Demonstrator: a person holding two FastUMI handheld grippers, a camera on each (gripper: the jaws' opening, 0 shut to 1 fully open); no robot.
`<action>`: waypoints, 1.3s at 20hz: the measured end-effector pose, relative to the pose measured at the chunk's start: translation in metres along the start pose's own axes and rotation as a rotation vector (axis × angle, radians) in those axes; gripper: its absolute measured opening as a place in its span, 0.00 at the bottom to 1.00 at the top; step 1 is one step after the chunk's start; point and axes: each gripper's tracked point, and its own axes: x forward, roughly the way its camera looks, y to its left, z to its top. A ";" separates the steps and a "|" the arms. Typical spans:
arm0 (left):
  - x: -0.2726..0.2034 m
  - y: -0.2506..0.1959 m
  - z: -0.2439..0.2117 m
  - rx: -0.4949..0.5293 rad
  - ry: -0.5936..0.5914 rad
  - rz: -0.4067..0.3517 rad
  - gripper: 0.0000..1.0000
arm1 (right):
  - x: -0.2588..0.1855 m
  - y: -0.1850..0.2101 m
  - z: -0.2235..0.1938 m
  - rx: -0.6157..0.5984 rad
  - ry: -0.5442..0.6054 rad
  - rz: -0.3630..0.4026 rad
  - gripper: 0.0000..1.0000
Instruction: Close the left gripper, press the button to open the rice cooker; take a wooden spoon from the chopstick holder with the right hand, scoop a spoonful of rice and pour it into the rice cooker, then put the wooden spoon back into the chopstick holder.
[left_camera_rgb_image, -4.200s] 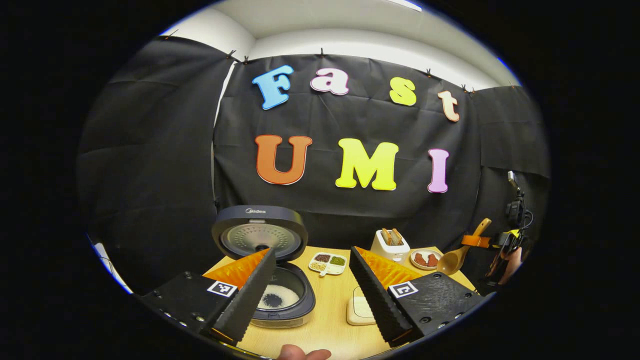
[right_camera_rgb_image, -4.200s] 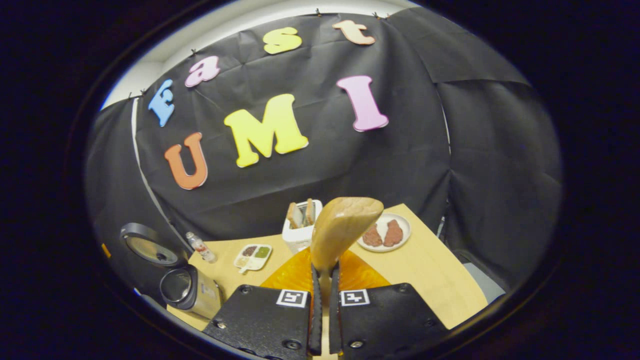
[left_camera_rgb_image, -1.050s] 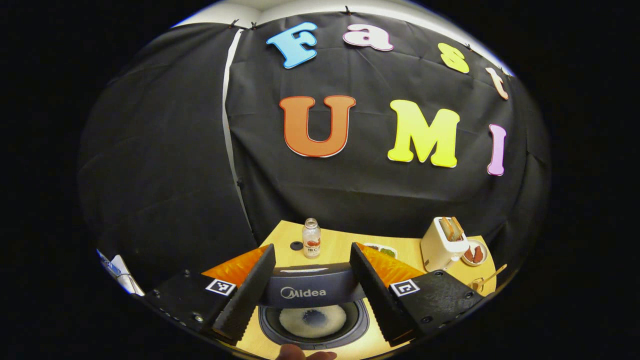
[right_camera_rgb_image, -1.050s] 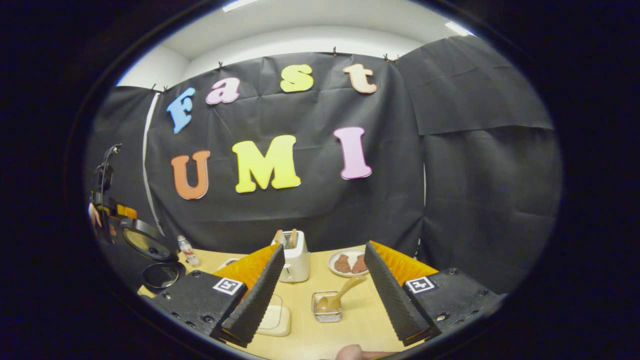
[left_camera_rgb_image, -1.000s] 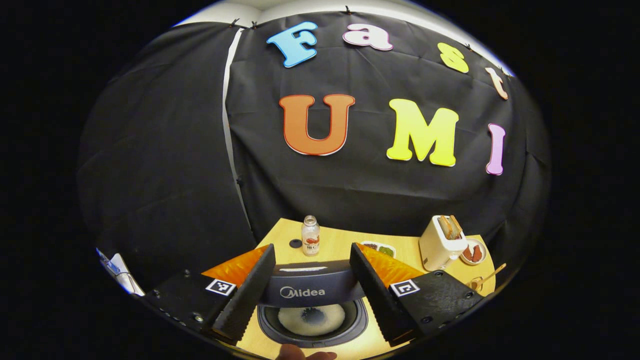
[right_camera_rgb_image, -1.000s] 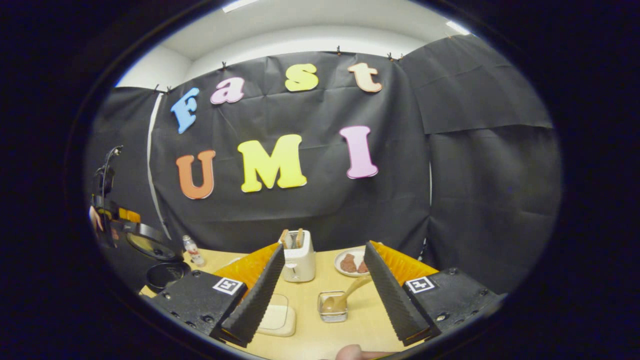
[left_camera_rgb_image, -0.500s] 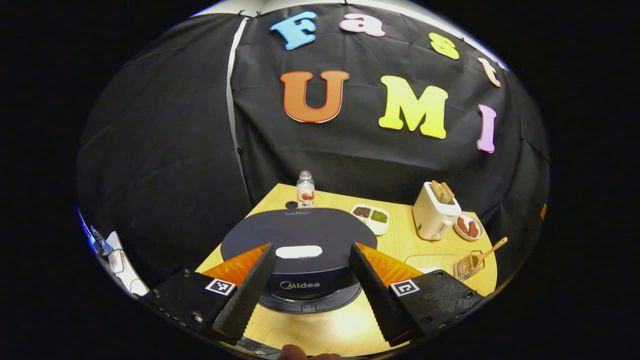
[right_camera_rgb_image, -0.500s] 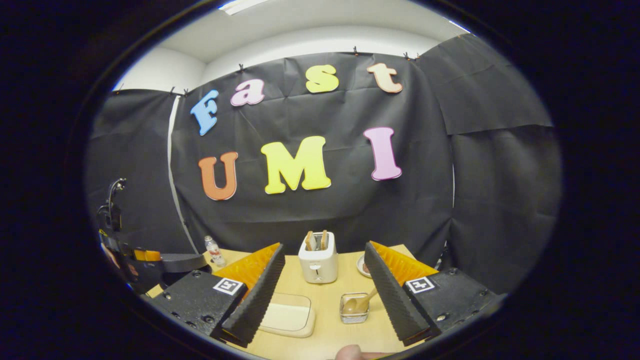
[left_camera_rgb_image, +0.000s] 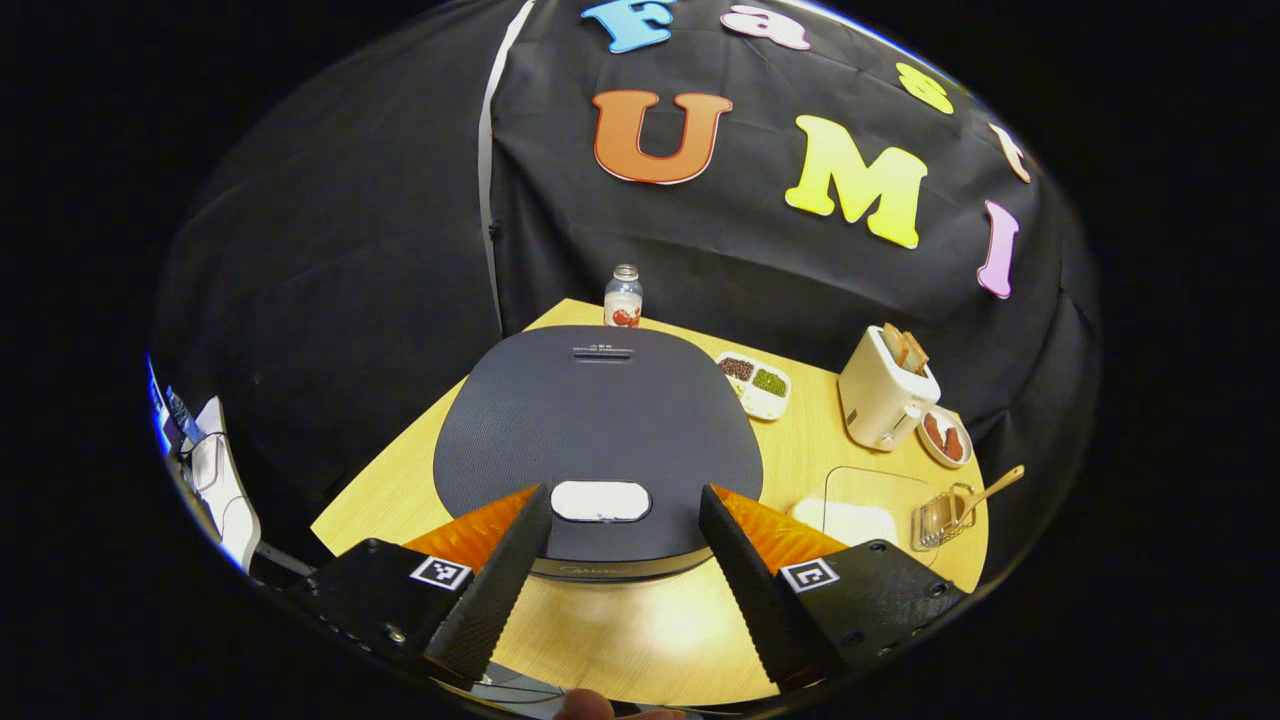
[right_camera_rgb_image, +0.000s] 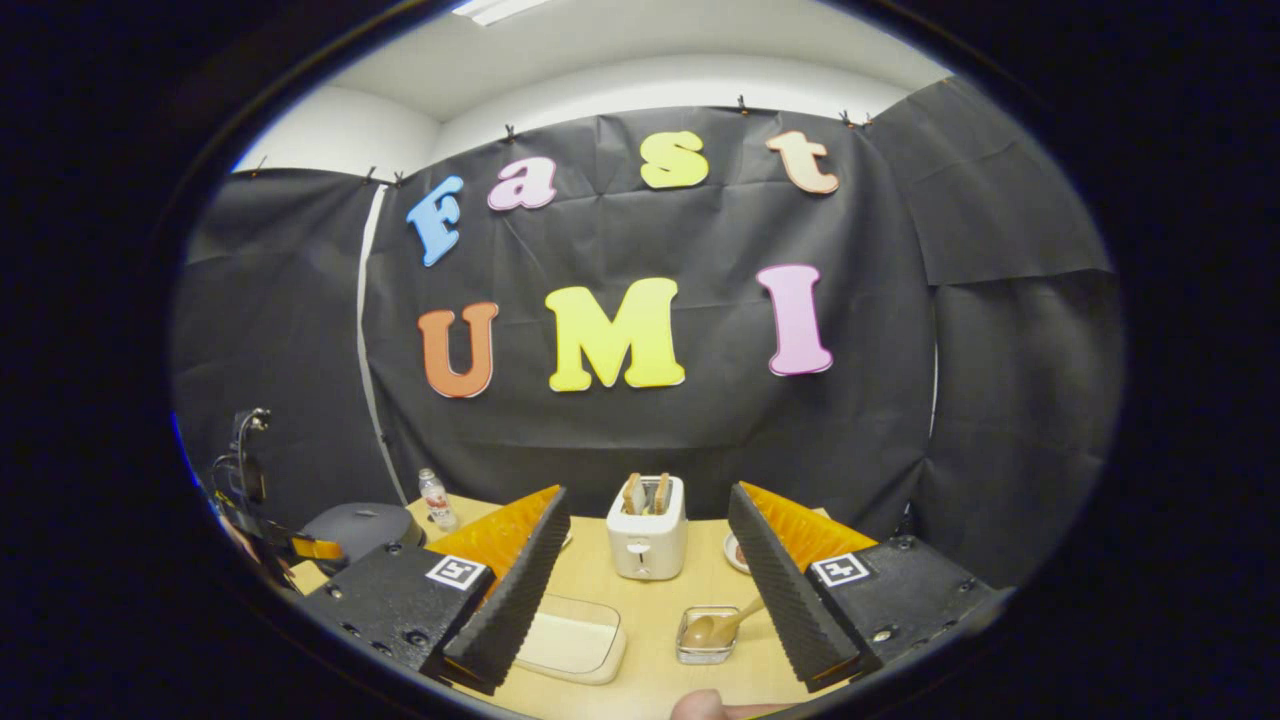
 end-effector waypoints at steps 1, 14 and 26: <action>0.002 0.001 0.000 0.004 0.000 0.006 0.97 | 0.005 0.000 0.000 -0.002 0.001 0.008 1.00; 0.013 0.003 -0.020 0.017 0.016 0.076 0.99 | 0.074 -0.005 -0.029 0.047 0.059 0.109 1.00; -0.029 -0.009 0.023 0.029 -0.190 -0.024 0.95 | 0.011 0.029 0.020 0.013 -0.048 0.044 1.00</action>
